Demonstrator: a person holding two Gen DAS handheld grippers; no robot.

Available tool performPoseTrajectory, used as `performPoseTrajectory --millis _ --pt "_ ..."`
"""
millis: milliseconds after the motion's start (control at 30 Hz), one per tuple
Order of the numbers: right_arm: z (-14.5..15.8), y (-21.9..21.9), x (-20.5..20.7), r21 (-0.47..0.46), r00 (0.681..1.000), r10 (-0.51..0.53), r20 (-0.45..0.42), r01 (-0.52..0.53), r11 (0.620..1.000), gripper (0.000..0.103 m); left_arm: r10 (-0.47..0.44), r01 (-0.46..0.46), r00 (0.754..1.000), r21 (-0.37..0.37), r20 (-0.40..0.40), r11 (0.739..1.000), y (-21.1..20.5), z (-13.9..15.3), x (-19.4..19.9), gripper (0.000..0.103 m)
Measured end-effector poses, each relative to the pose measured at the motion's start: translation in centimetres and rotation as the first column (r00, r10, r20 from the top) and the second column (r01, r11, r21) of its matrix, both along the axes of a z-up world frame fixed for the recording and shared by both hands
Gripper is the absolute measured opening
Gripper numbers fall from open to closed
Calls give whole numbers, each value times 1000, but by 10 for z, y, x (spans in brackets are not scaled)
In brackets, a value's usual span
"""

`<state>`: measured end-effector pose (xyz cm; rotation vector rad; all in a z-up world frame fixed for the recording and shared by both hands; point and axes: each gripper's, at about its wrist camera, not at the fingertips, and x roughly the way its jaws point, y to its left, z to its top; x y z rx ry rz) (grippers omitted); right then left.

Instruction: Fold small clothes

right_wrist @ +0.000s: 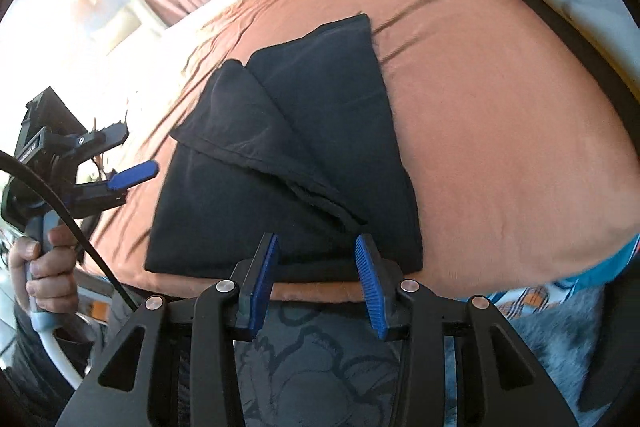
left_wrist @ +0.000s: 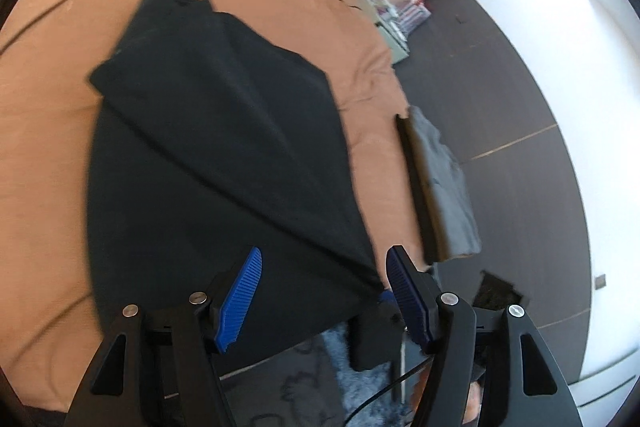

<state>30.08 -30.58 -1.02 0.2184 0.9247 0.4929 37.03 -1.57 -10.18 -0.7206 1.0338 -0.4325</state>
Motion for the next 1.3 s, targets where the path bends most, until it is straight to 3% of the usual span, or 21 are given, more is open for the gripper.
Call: performPoseTrajectory --millis 333,500,733,800,867,933,1133,1300 --pt "13 35 32 -207 995 86 42 -75 975 38 87 -81 993 78 -77 994 46 -29 -18 66" --pt "16 58 35 -266 983 178 43 -160 950 38 101 -91 989 90 -110 992 59 -42 -25 66" --pt "4 82 53 -326 977 212 22 -193 925 38 106 -90 986 121 -131 989 55 -46 -25 65" --pt "0 82 59 -313 978 207 17 -192 930 37 105 -87 986 133 -133 987 57 -45 -27 63" --pt "0 81 61 -281 977 213 18 -199 939 17 105 -85 985 143 -136 986 58 -46 -29 62" --pt "0 75 63 -220 976 219 10 -212 952 8 109 -87 984 152 -141 984 59 -46 -32 61" --pt "1 34 71 24 985 170 -28 -170 985 3 126 -102 981 165 -146 981 63 -46 -34 61" --pt "-5 10 72 120 988 142 -53 -135 984 2 113 -87 983 178 -142 980 56 -45 -33 61"
